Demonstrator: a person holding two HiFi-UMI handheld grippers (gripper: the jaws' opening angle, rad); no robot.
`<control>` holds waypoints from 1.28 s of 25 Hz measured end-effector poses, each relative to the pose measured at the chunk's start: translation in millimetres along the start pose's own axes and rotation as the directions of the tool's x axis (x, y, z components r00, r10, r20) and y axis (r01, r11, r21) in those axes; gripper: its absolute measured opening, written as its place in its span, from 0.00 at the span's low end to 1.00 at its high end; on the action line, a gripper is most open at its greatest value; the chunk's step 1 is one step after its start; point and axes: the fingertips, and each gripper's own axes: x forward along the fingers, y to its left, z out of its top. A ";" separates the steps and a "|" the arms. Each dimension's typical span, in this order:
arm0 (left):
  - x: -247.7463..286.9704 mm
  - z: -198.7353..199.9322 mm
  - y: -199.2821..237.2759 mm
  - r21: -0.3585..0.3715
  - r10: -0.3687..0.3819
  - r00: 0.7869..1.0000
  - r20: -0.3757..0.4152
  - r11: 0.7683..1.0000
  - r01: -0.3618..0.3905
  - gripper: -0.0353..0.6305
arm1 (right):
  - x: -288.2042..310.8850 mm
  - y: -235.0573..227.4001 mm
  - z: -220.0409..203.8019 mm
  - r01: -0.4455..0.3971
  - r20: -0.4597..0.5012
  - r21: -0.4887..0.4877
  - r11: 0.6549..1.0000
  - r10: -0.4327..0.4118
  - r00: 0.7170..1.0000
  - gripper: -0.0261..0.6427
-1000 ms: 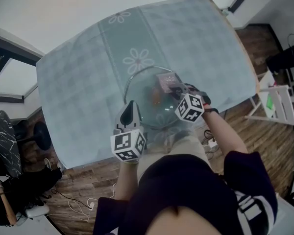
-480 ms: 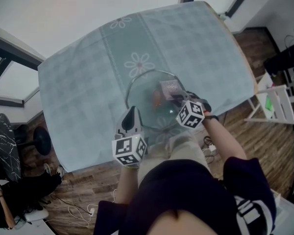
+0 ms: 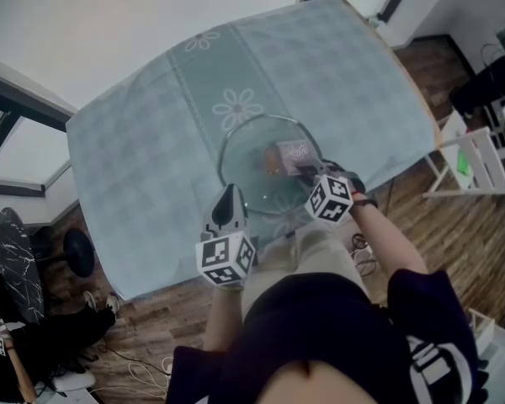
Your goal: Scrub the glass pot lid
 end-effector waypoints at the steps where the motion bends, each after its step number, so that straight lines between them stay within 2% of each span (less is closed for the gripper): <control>1: -1.1 -0.8 -0.9 0.001 -0.003 1.000 0.000 1.000 0.003 0.05 | -1.1 2.6 -0.6 0.000 0.000 0.001 1.000 0.000 1.000 0.14; 7: -5.1 -7.5 -7.5 -0.001 -0.012 1.000 -0.006 1.000 0.012 0.05 | -7.6 15.9 -5.2 -0.006 -0.001 0.010 1.000 0.006 1.000 0.14; 16: -13.0 -10.1 -17.7 -0.006 0.021 1.000 0.008 1.000 -0.021 0.05 | -16.5 38.9 -13.2 -0.049 0.016 0.009 0.999 0.049 0.999 0.14; 27: -45.7 -29.9 -27.0 -0.044 0.108 0.994 0.011 0.993 -0.107 0.05 | -24.7 66.7 -16.3 -0.095 0.041 0.007 0.995 0.094 0.995 0.14; 32: -55.8 -41.6 -25.6 -0.038 0.131 0.991 -0.008 0.991 -0.131 0.05 | -23.2 72.8 -12.9 -0.107 0.047 0.011 0.994 0.106 0.993 0.14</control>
